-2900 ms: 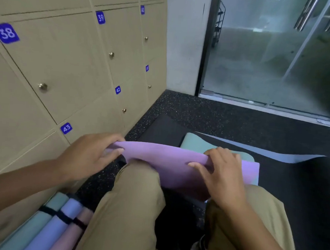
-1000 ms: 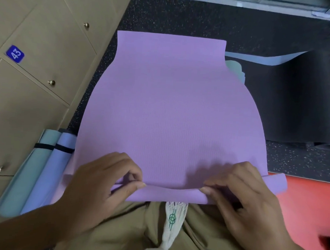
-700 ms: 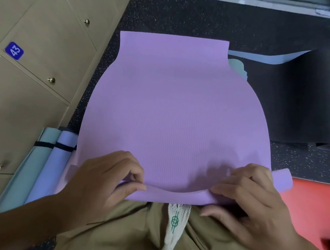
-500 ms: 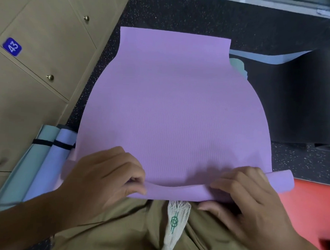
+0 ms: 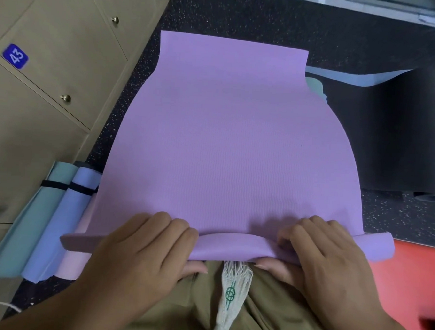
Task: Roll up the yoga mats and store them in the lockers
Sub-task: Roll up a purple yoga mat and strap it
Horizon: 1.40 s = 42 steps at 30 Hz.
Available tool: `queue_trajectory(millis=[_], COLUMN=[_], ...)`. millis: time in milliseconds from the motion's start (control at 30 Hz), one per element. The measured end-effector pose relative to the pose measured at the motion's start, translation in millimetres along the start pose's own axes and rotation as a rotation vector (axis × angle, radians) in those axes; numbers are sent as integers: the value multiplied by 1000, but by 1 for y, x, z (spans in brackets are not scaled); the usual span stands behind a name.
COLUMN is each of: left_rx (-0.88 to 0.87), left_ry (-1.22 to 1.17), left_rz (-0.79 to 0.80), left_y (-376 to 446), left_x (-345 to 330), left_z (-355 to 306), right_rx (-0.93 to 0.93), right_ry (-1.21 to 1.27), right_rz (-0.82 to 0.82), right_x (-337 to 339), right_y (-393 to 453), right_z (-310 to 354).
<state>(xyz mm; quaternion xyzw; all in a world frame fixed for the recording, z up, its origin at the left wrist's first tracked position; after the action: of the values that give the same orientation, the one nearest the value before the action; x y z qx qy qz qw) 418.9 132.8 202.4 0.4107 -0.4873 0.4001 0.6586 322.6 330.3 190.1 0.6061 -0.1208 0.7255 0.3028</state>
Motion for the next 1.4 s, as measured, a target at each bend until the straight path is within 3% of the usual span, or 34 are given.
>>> queue_trajectory(millis=[400, 767, 967, 1133, 1400], left_rx=[-9, 191, 300, 353, 537], left_ry=[-53, -16, -13, -282, -413], left_rz=[11, 144, 234, 280, 357], left_y=[5, 7, 25, 27, 20], left_x=[0, -8, 12, 9, -14], left_z=[11, 12, 34, 42, 57], right_rx=[8, 40, -122, -289, -385], right_ry=[1, 6, 95, 123, 120], right_rz=[-31, 12, 86, 201, 315], right_x=[6, 12, 16, 20, 11], right_y=[-4, 6, 16, 25, 33], right_z=[-3, -2, -11, -20, -32])
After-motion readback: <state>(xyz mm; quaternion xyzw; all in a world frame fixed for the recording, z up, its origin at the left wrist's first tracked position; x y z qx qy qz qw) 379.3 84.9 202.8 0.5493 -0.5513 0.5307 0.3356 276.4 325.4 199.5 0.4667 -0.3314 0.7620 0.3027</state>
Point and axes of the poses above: each hand's wrist, its own y-axis towards the middle knuckle, its own x-axis out of the back of the hand, z = x × y, the point moved 6 cm from there along y, towards the middle knuckle, and after that the axes turned 11 degrees about z, right-handed, at the moved point
